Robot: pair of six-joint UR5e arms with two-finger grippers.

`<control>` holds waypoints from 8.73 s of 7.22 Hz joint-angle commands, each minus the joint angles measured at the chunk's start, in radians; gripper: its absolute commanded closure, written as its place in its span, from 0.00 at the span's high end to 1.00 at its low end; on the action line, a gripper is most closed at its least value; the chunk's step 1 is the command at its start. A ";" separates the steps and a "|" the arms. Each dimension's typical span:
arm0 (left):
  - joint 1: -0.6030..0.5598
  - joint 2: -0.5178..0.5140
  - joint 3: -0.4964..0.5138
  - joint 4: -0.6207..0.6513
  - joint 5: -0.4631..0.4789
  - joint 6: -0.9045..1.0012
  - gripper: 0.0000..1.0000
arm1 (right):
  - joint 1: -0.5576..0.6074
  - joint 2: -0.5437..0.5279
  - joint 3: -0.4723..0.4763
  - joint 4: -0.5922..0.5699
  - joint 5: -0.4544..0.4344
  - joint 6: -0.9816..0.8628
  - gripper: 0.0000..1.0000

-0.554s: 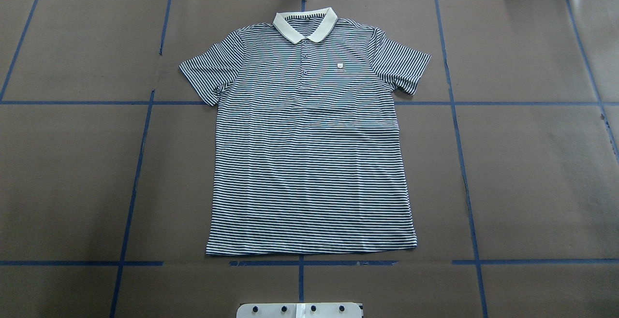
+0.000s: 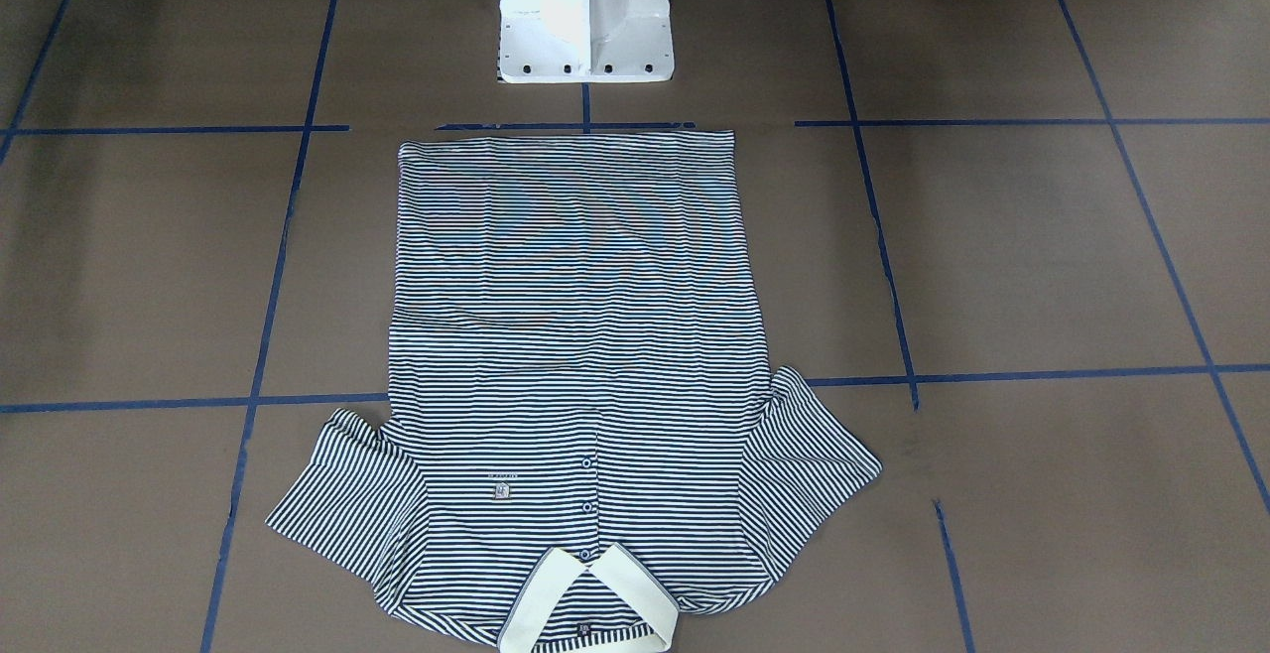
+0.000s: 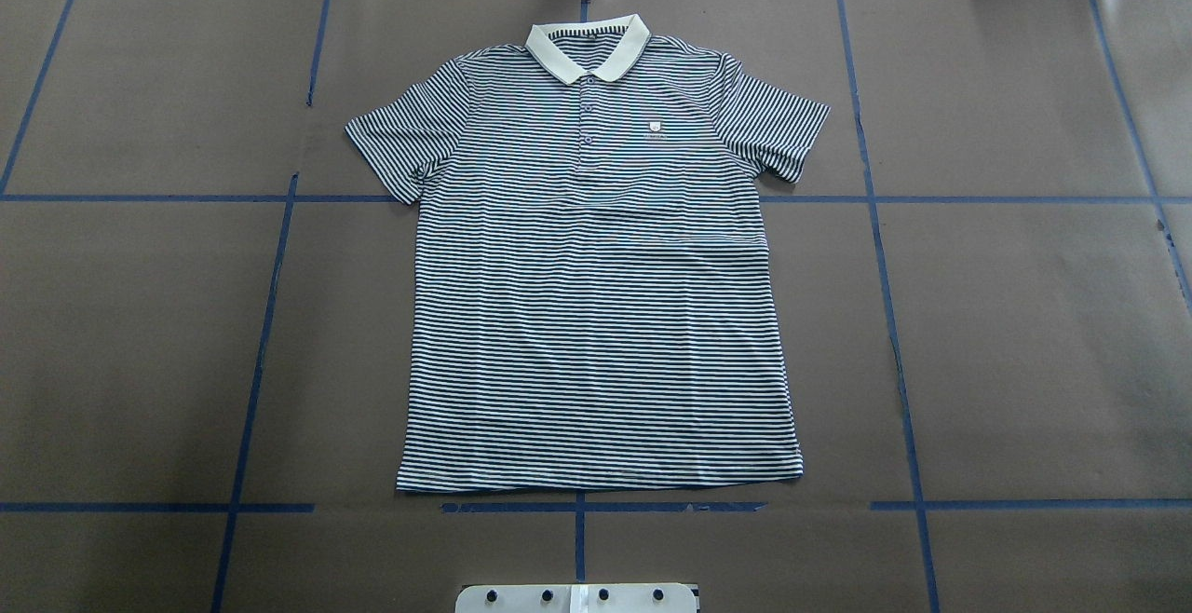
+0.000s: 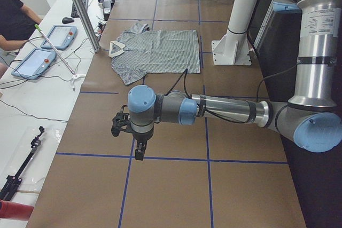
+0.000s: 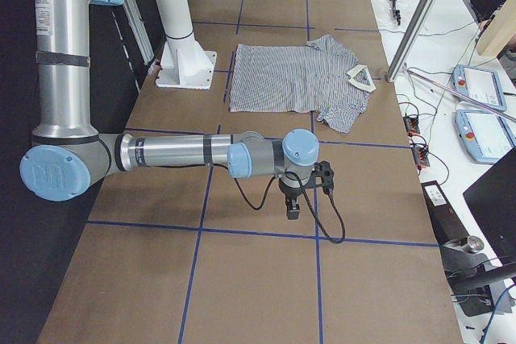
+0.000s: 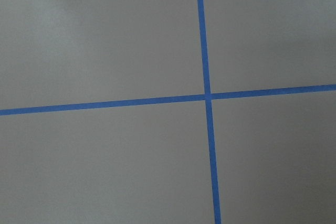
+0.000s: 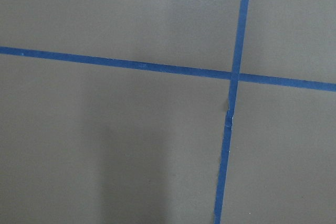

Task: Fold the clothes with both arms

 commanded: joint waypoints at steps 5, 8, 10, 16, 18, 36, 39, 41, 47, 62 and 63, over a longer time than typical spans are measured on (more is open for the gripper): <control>0.021 0.003 0.000 -0.005 -0.028 -0.005 1.00 | -0.393 0.429 -0.329 0.481 -0.130 0.798 1.00; 0.022 0.001 -0.006 -0.015 -0.053 -0.005 1.00 | -0.465 0.679 -0.572 0.577 -0.335 1.058 0.90; 0.022 0.003 -0.005 -0.022 -0.053 0.000 1.00 | -0.525 0.704 -0.617 0.577 -0.455 1.174 0.71; 0.021 0.003 -0.015 -0.024 -0.054 0.003 1.00 | -0.540 0.718 -0.660 0.576 -0.486 1.211 0.48; 0.021 0.003 -0.017 -0.024 -0.054 0.003 1.00 | -0.546 0.724 -0.661 0.576 -0.489 1.213 0.03; 0.019 0.004 -0.037 -0.021 -0.054 0.002 1.00 | -0.714 1.015 -0.796 0.439 -0.805 1.466 0.00; 0.019 0.018 -0.040 -0.021 -0.054 0.002 1.00 | -0.711 1.061 -0.798 0.439 -0.811 1.478 0.41; 0.019 0.041 -0.054 -0.021 -0.054 0.000 1.00 | -0.714 1.080 -0.801 0.439 -0.810 1.506 0.51; 0.377 -0.204 0.046 -0.380 -0.092 -0.649 0.94 | -0.545 0.618 -0.068 0.367 -0.330 1.434 1.00; 0.709 -0.734 0.727 -0.682 0.283 -0.997 0.53 | -0.484 0.377 0.105 0.386 -0.213 1.325 1.00; 0.711 -0.732 0.727 -0.682 0.283 -0.997 0.53 | -0.484 0.377 0.106 0.386 -0.213 1.325 1.00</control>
